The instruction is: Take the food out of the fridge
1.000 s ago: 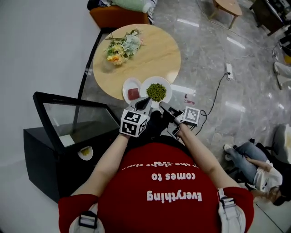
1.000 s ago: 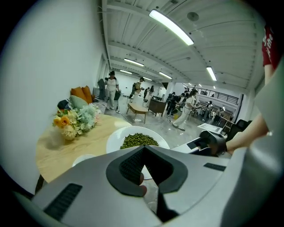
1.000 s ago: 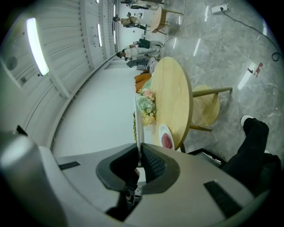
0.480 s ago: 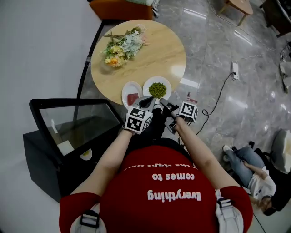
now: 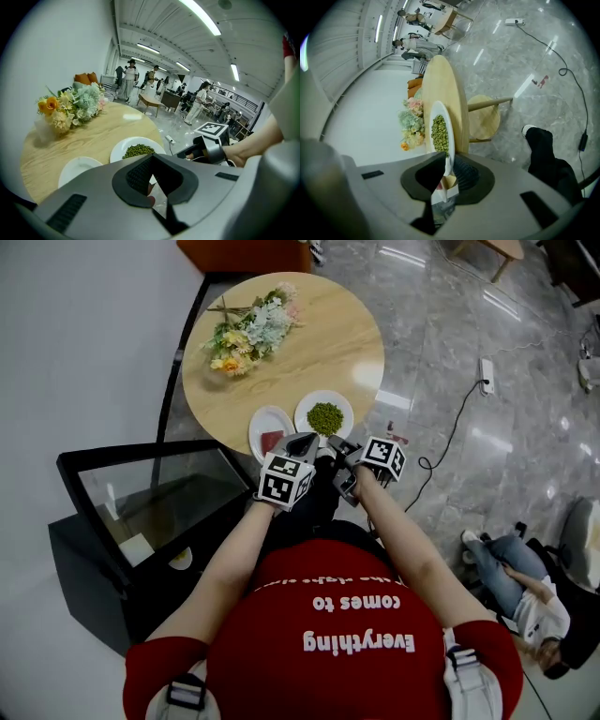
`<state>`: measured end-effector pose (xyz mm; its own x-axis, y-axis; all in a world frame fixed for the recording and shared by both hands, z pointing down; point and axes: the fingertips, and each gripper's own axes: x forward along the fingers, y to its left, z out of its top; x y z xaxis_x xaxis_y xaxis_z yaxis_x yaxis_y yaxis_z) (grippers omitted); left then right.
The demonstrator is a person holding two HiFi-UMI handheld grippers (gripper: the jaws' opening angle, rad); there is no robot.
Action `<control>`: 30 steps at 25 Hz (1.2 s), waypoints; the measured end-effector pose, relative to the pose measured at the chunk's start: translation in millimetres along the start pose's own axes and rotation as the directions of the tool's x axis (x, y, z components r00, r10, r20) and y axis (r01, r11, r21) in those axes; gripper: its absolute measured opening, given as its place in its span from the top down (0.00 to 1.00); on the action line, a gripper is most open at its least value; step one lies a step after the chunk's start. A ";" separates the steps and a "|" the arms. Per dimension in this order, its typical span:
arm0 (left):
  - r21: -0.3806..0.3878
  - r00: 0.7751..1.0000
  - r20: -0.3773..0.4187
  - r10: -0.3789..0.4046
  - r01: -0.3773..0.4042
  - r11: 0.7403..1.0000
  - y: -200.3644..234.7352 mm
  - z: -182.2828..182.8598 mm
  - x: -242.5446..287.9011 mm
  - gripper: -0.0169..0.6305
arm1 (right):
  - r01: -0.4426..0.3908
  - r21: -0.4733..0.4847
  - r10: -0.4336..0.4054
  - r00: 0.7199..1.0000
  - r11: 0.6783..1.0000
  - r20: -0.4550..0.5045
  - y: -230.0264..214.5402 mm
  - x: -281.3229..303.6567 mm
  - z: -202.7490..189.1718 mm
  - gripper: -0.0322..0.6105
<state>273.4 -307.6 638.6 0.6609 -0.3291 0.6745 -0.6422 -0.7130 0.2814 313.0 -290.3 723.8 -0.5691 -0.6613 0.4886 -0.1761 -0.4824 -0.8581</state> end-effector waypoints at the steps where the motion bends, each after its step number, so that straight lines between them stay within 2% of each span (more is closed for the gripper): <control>1: 0.000 1.000 -0.004 0.000 0.000 1.000 0.4 -0.9 1.5 0.96 | 0.006 0.006 -0.006 1.000 1.000 0.002 2.7 -0.2 0.0 0.87; 3: -0.002 1.000 -0.013 -0.002 0.002 1.000 1.6 -3.8 3.9 0.96 | 0.021 0.019 -0.021 1.000 1.000 -0.001 9.6 0.1 -1.6 0.70; 4: -0.003 1.000 -0.017 -0.002 0.002 1.000 2.6 -5.4 4.5 0.96 | 0.039 0.023 -0.039 0.999 0.999 -0.005 11.7 0.2 -3.4 0.65; 7: -0.009 1.000 -0.015 0.003 -0.004 1.000 5.1 -7.5 4.3 0.96 | 0.109 0.002 -0.109 0.994 0.994 -0.001 13.0 -3.7 -7.4 0.63; 9: -0.011 1.000 -0.007 0.008 -0.008 1.000 6.2 -5.7 2.8 0.96 | 0.165 -0.058 -0.165 0.986 0.985 0.002 12.0 -7.4 -7.6 0.62; 10: -0.011 1.000 -0.004 0.010 -0.010 1.000 6.4 -4.8 1.8 0.96 | 0.209 -0.106 -0.211 0.978 0.972 -0.002 9.7 -9.6 -7.5 0.60; 13: -0.011 1.000 0.004 0.013 -0.013 1.000 5.0 -4.6 -1.2 0.96 | 0.343 -0.251 -0.359 0.933 0.905 -0.018 -0.4 -15.9 -10.1 0.59; 16: -0.008 1.000 0.008 0.012 -0.012 1.000 1.3 -5.4 -3.5 0.96 | 0.383 -0.251 -0.412 0.908 0.889 -0.076 -6.4 -19.0 -18.8 0.59; 18: -0.002 1.000 0.008 0.011 -0.011 1.000 -2.4 -5.3 -5.1 0.96 | 0.420 -0.224 -0.447 0.891 0.879 -0.083 -10.4 -28.4 -22.1 0.62; 19: 0.001 1.000 0.009 0.011 -0.011 1.000 -4.0 -5.2 -6.1 0.96 | 0.437 -0.226 -0.462 0.885 0.870 -0.066 -11.5 -34.5 -22.1 0.83; 20: 0.003 1.000 0.010 0.010 -0.010 1.000 -5.4 -4.9 -7.3 0.96 | 0.440 -0.239 -0.463 0.885 0.866 -0.046 -10.7 -39.5 -22.1 0.93; 22: 0.007 1.000 0.013 0.002 -0.002 1.000 -8.5 -4.3 -9.6 0.96 | 0.386 -0.271 -0.405 0.914 0.882 -0.017 -1.2 -44.7 -24.2 0.93; 24: 0.017 1.000 0.014 -0.009 0.009 1.000 -12.6 -4.4 -11.9 0.96 | 0.281 -0.289 -0.289 0.957 0.915 0.013 15.1 -48.2 -27.7 0.93; 26: 0.031 1.000 0.019 -0.014 0.013 0.999 -16.9 -5.2 -15.5 0.96 | 0.166 -0.307 -0.156 0.986 0.937 0.058 31.9 -53.9 -31.4 0.93; 28: 0.042 1.000 0.025 -0.014 0.013 0.999 -20.3 -5.4 -19.5 0.96 | 0.085 -0.315 -0.056 0.993 0.945 0.103 42.8 -61.6 -34.3 0.93; 30: 0.051 0.999 0.035 -0.020 0.019 0.999 -24.1 -3.6 -23.8 0.97 | 0.032 -0.299 0.006 0.992 0.954 0.125 48.7 -68.1 -37.2 0.93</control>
<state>271.8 -280.4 618.3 0.6868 -0.3357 0.6446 -0.6091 -0.7498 0.2585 313.3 -247.4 642.8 -0.4652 -0.7310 0.4991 -0.4259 -0.3095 -0.8502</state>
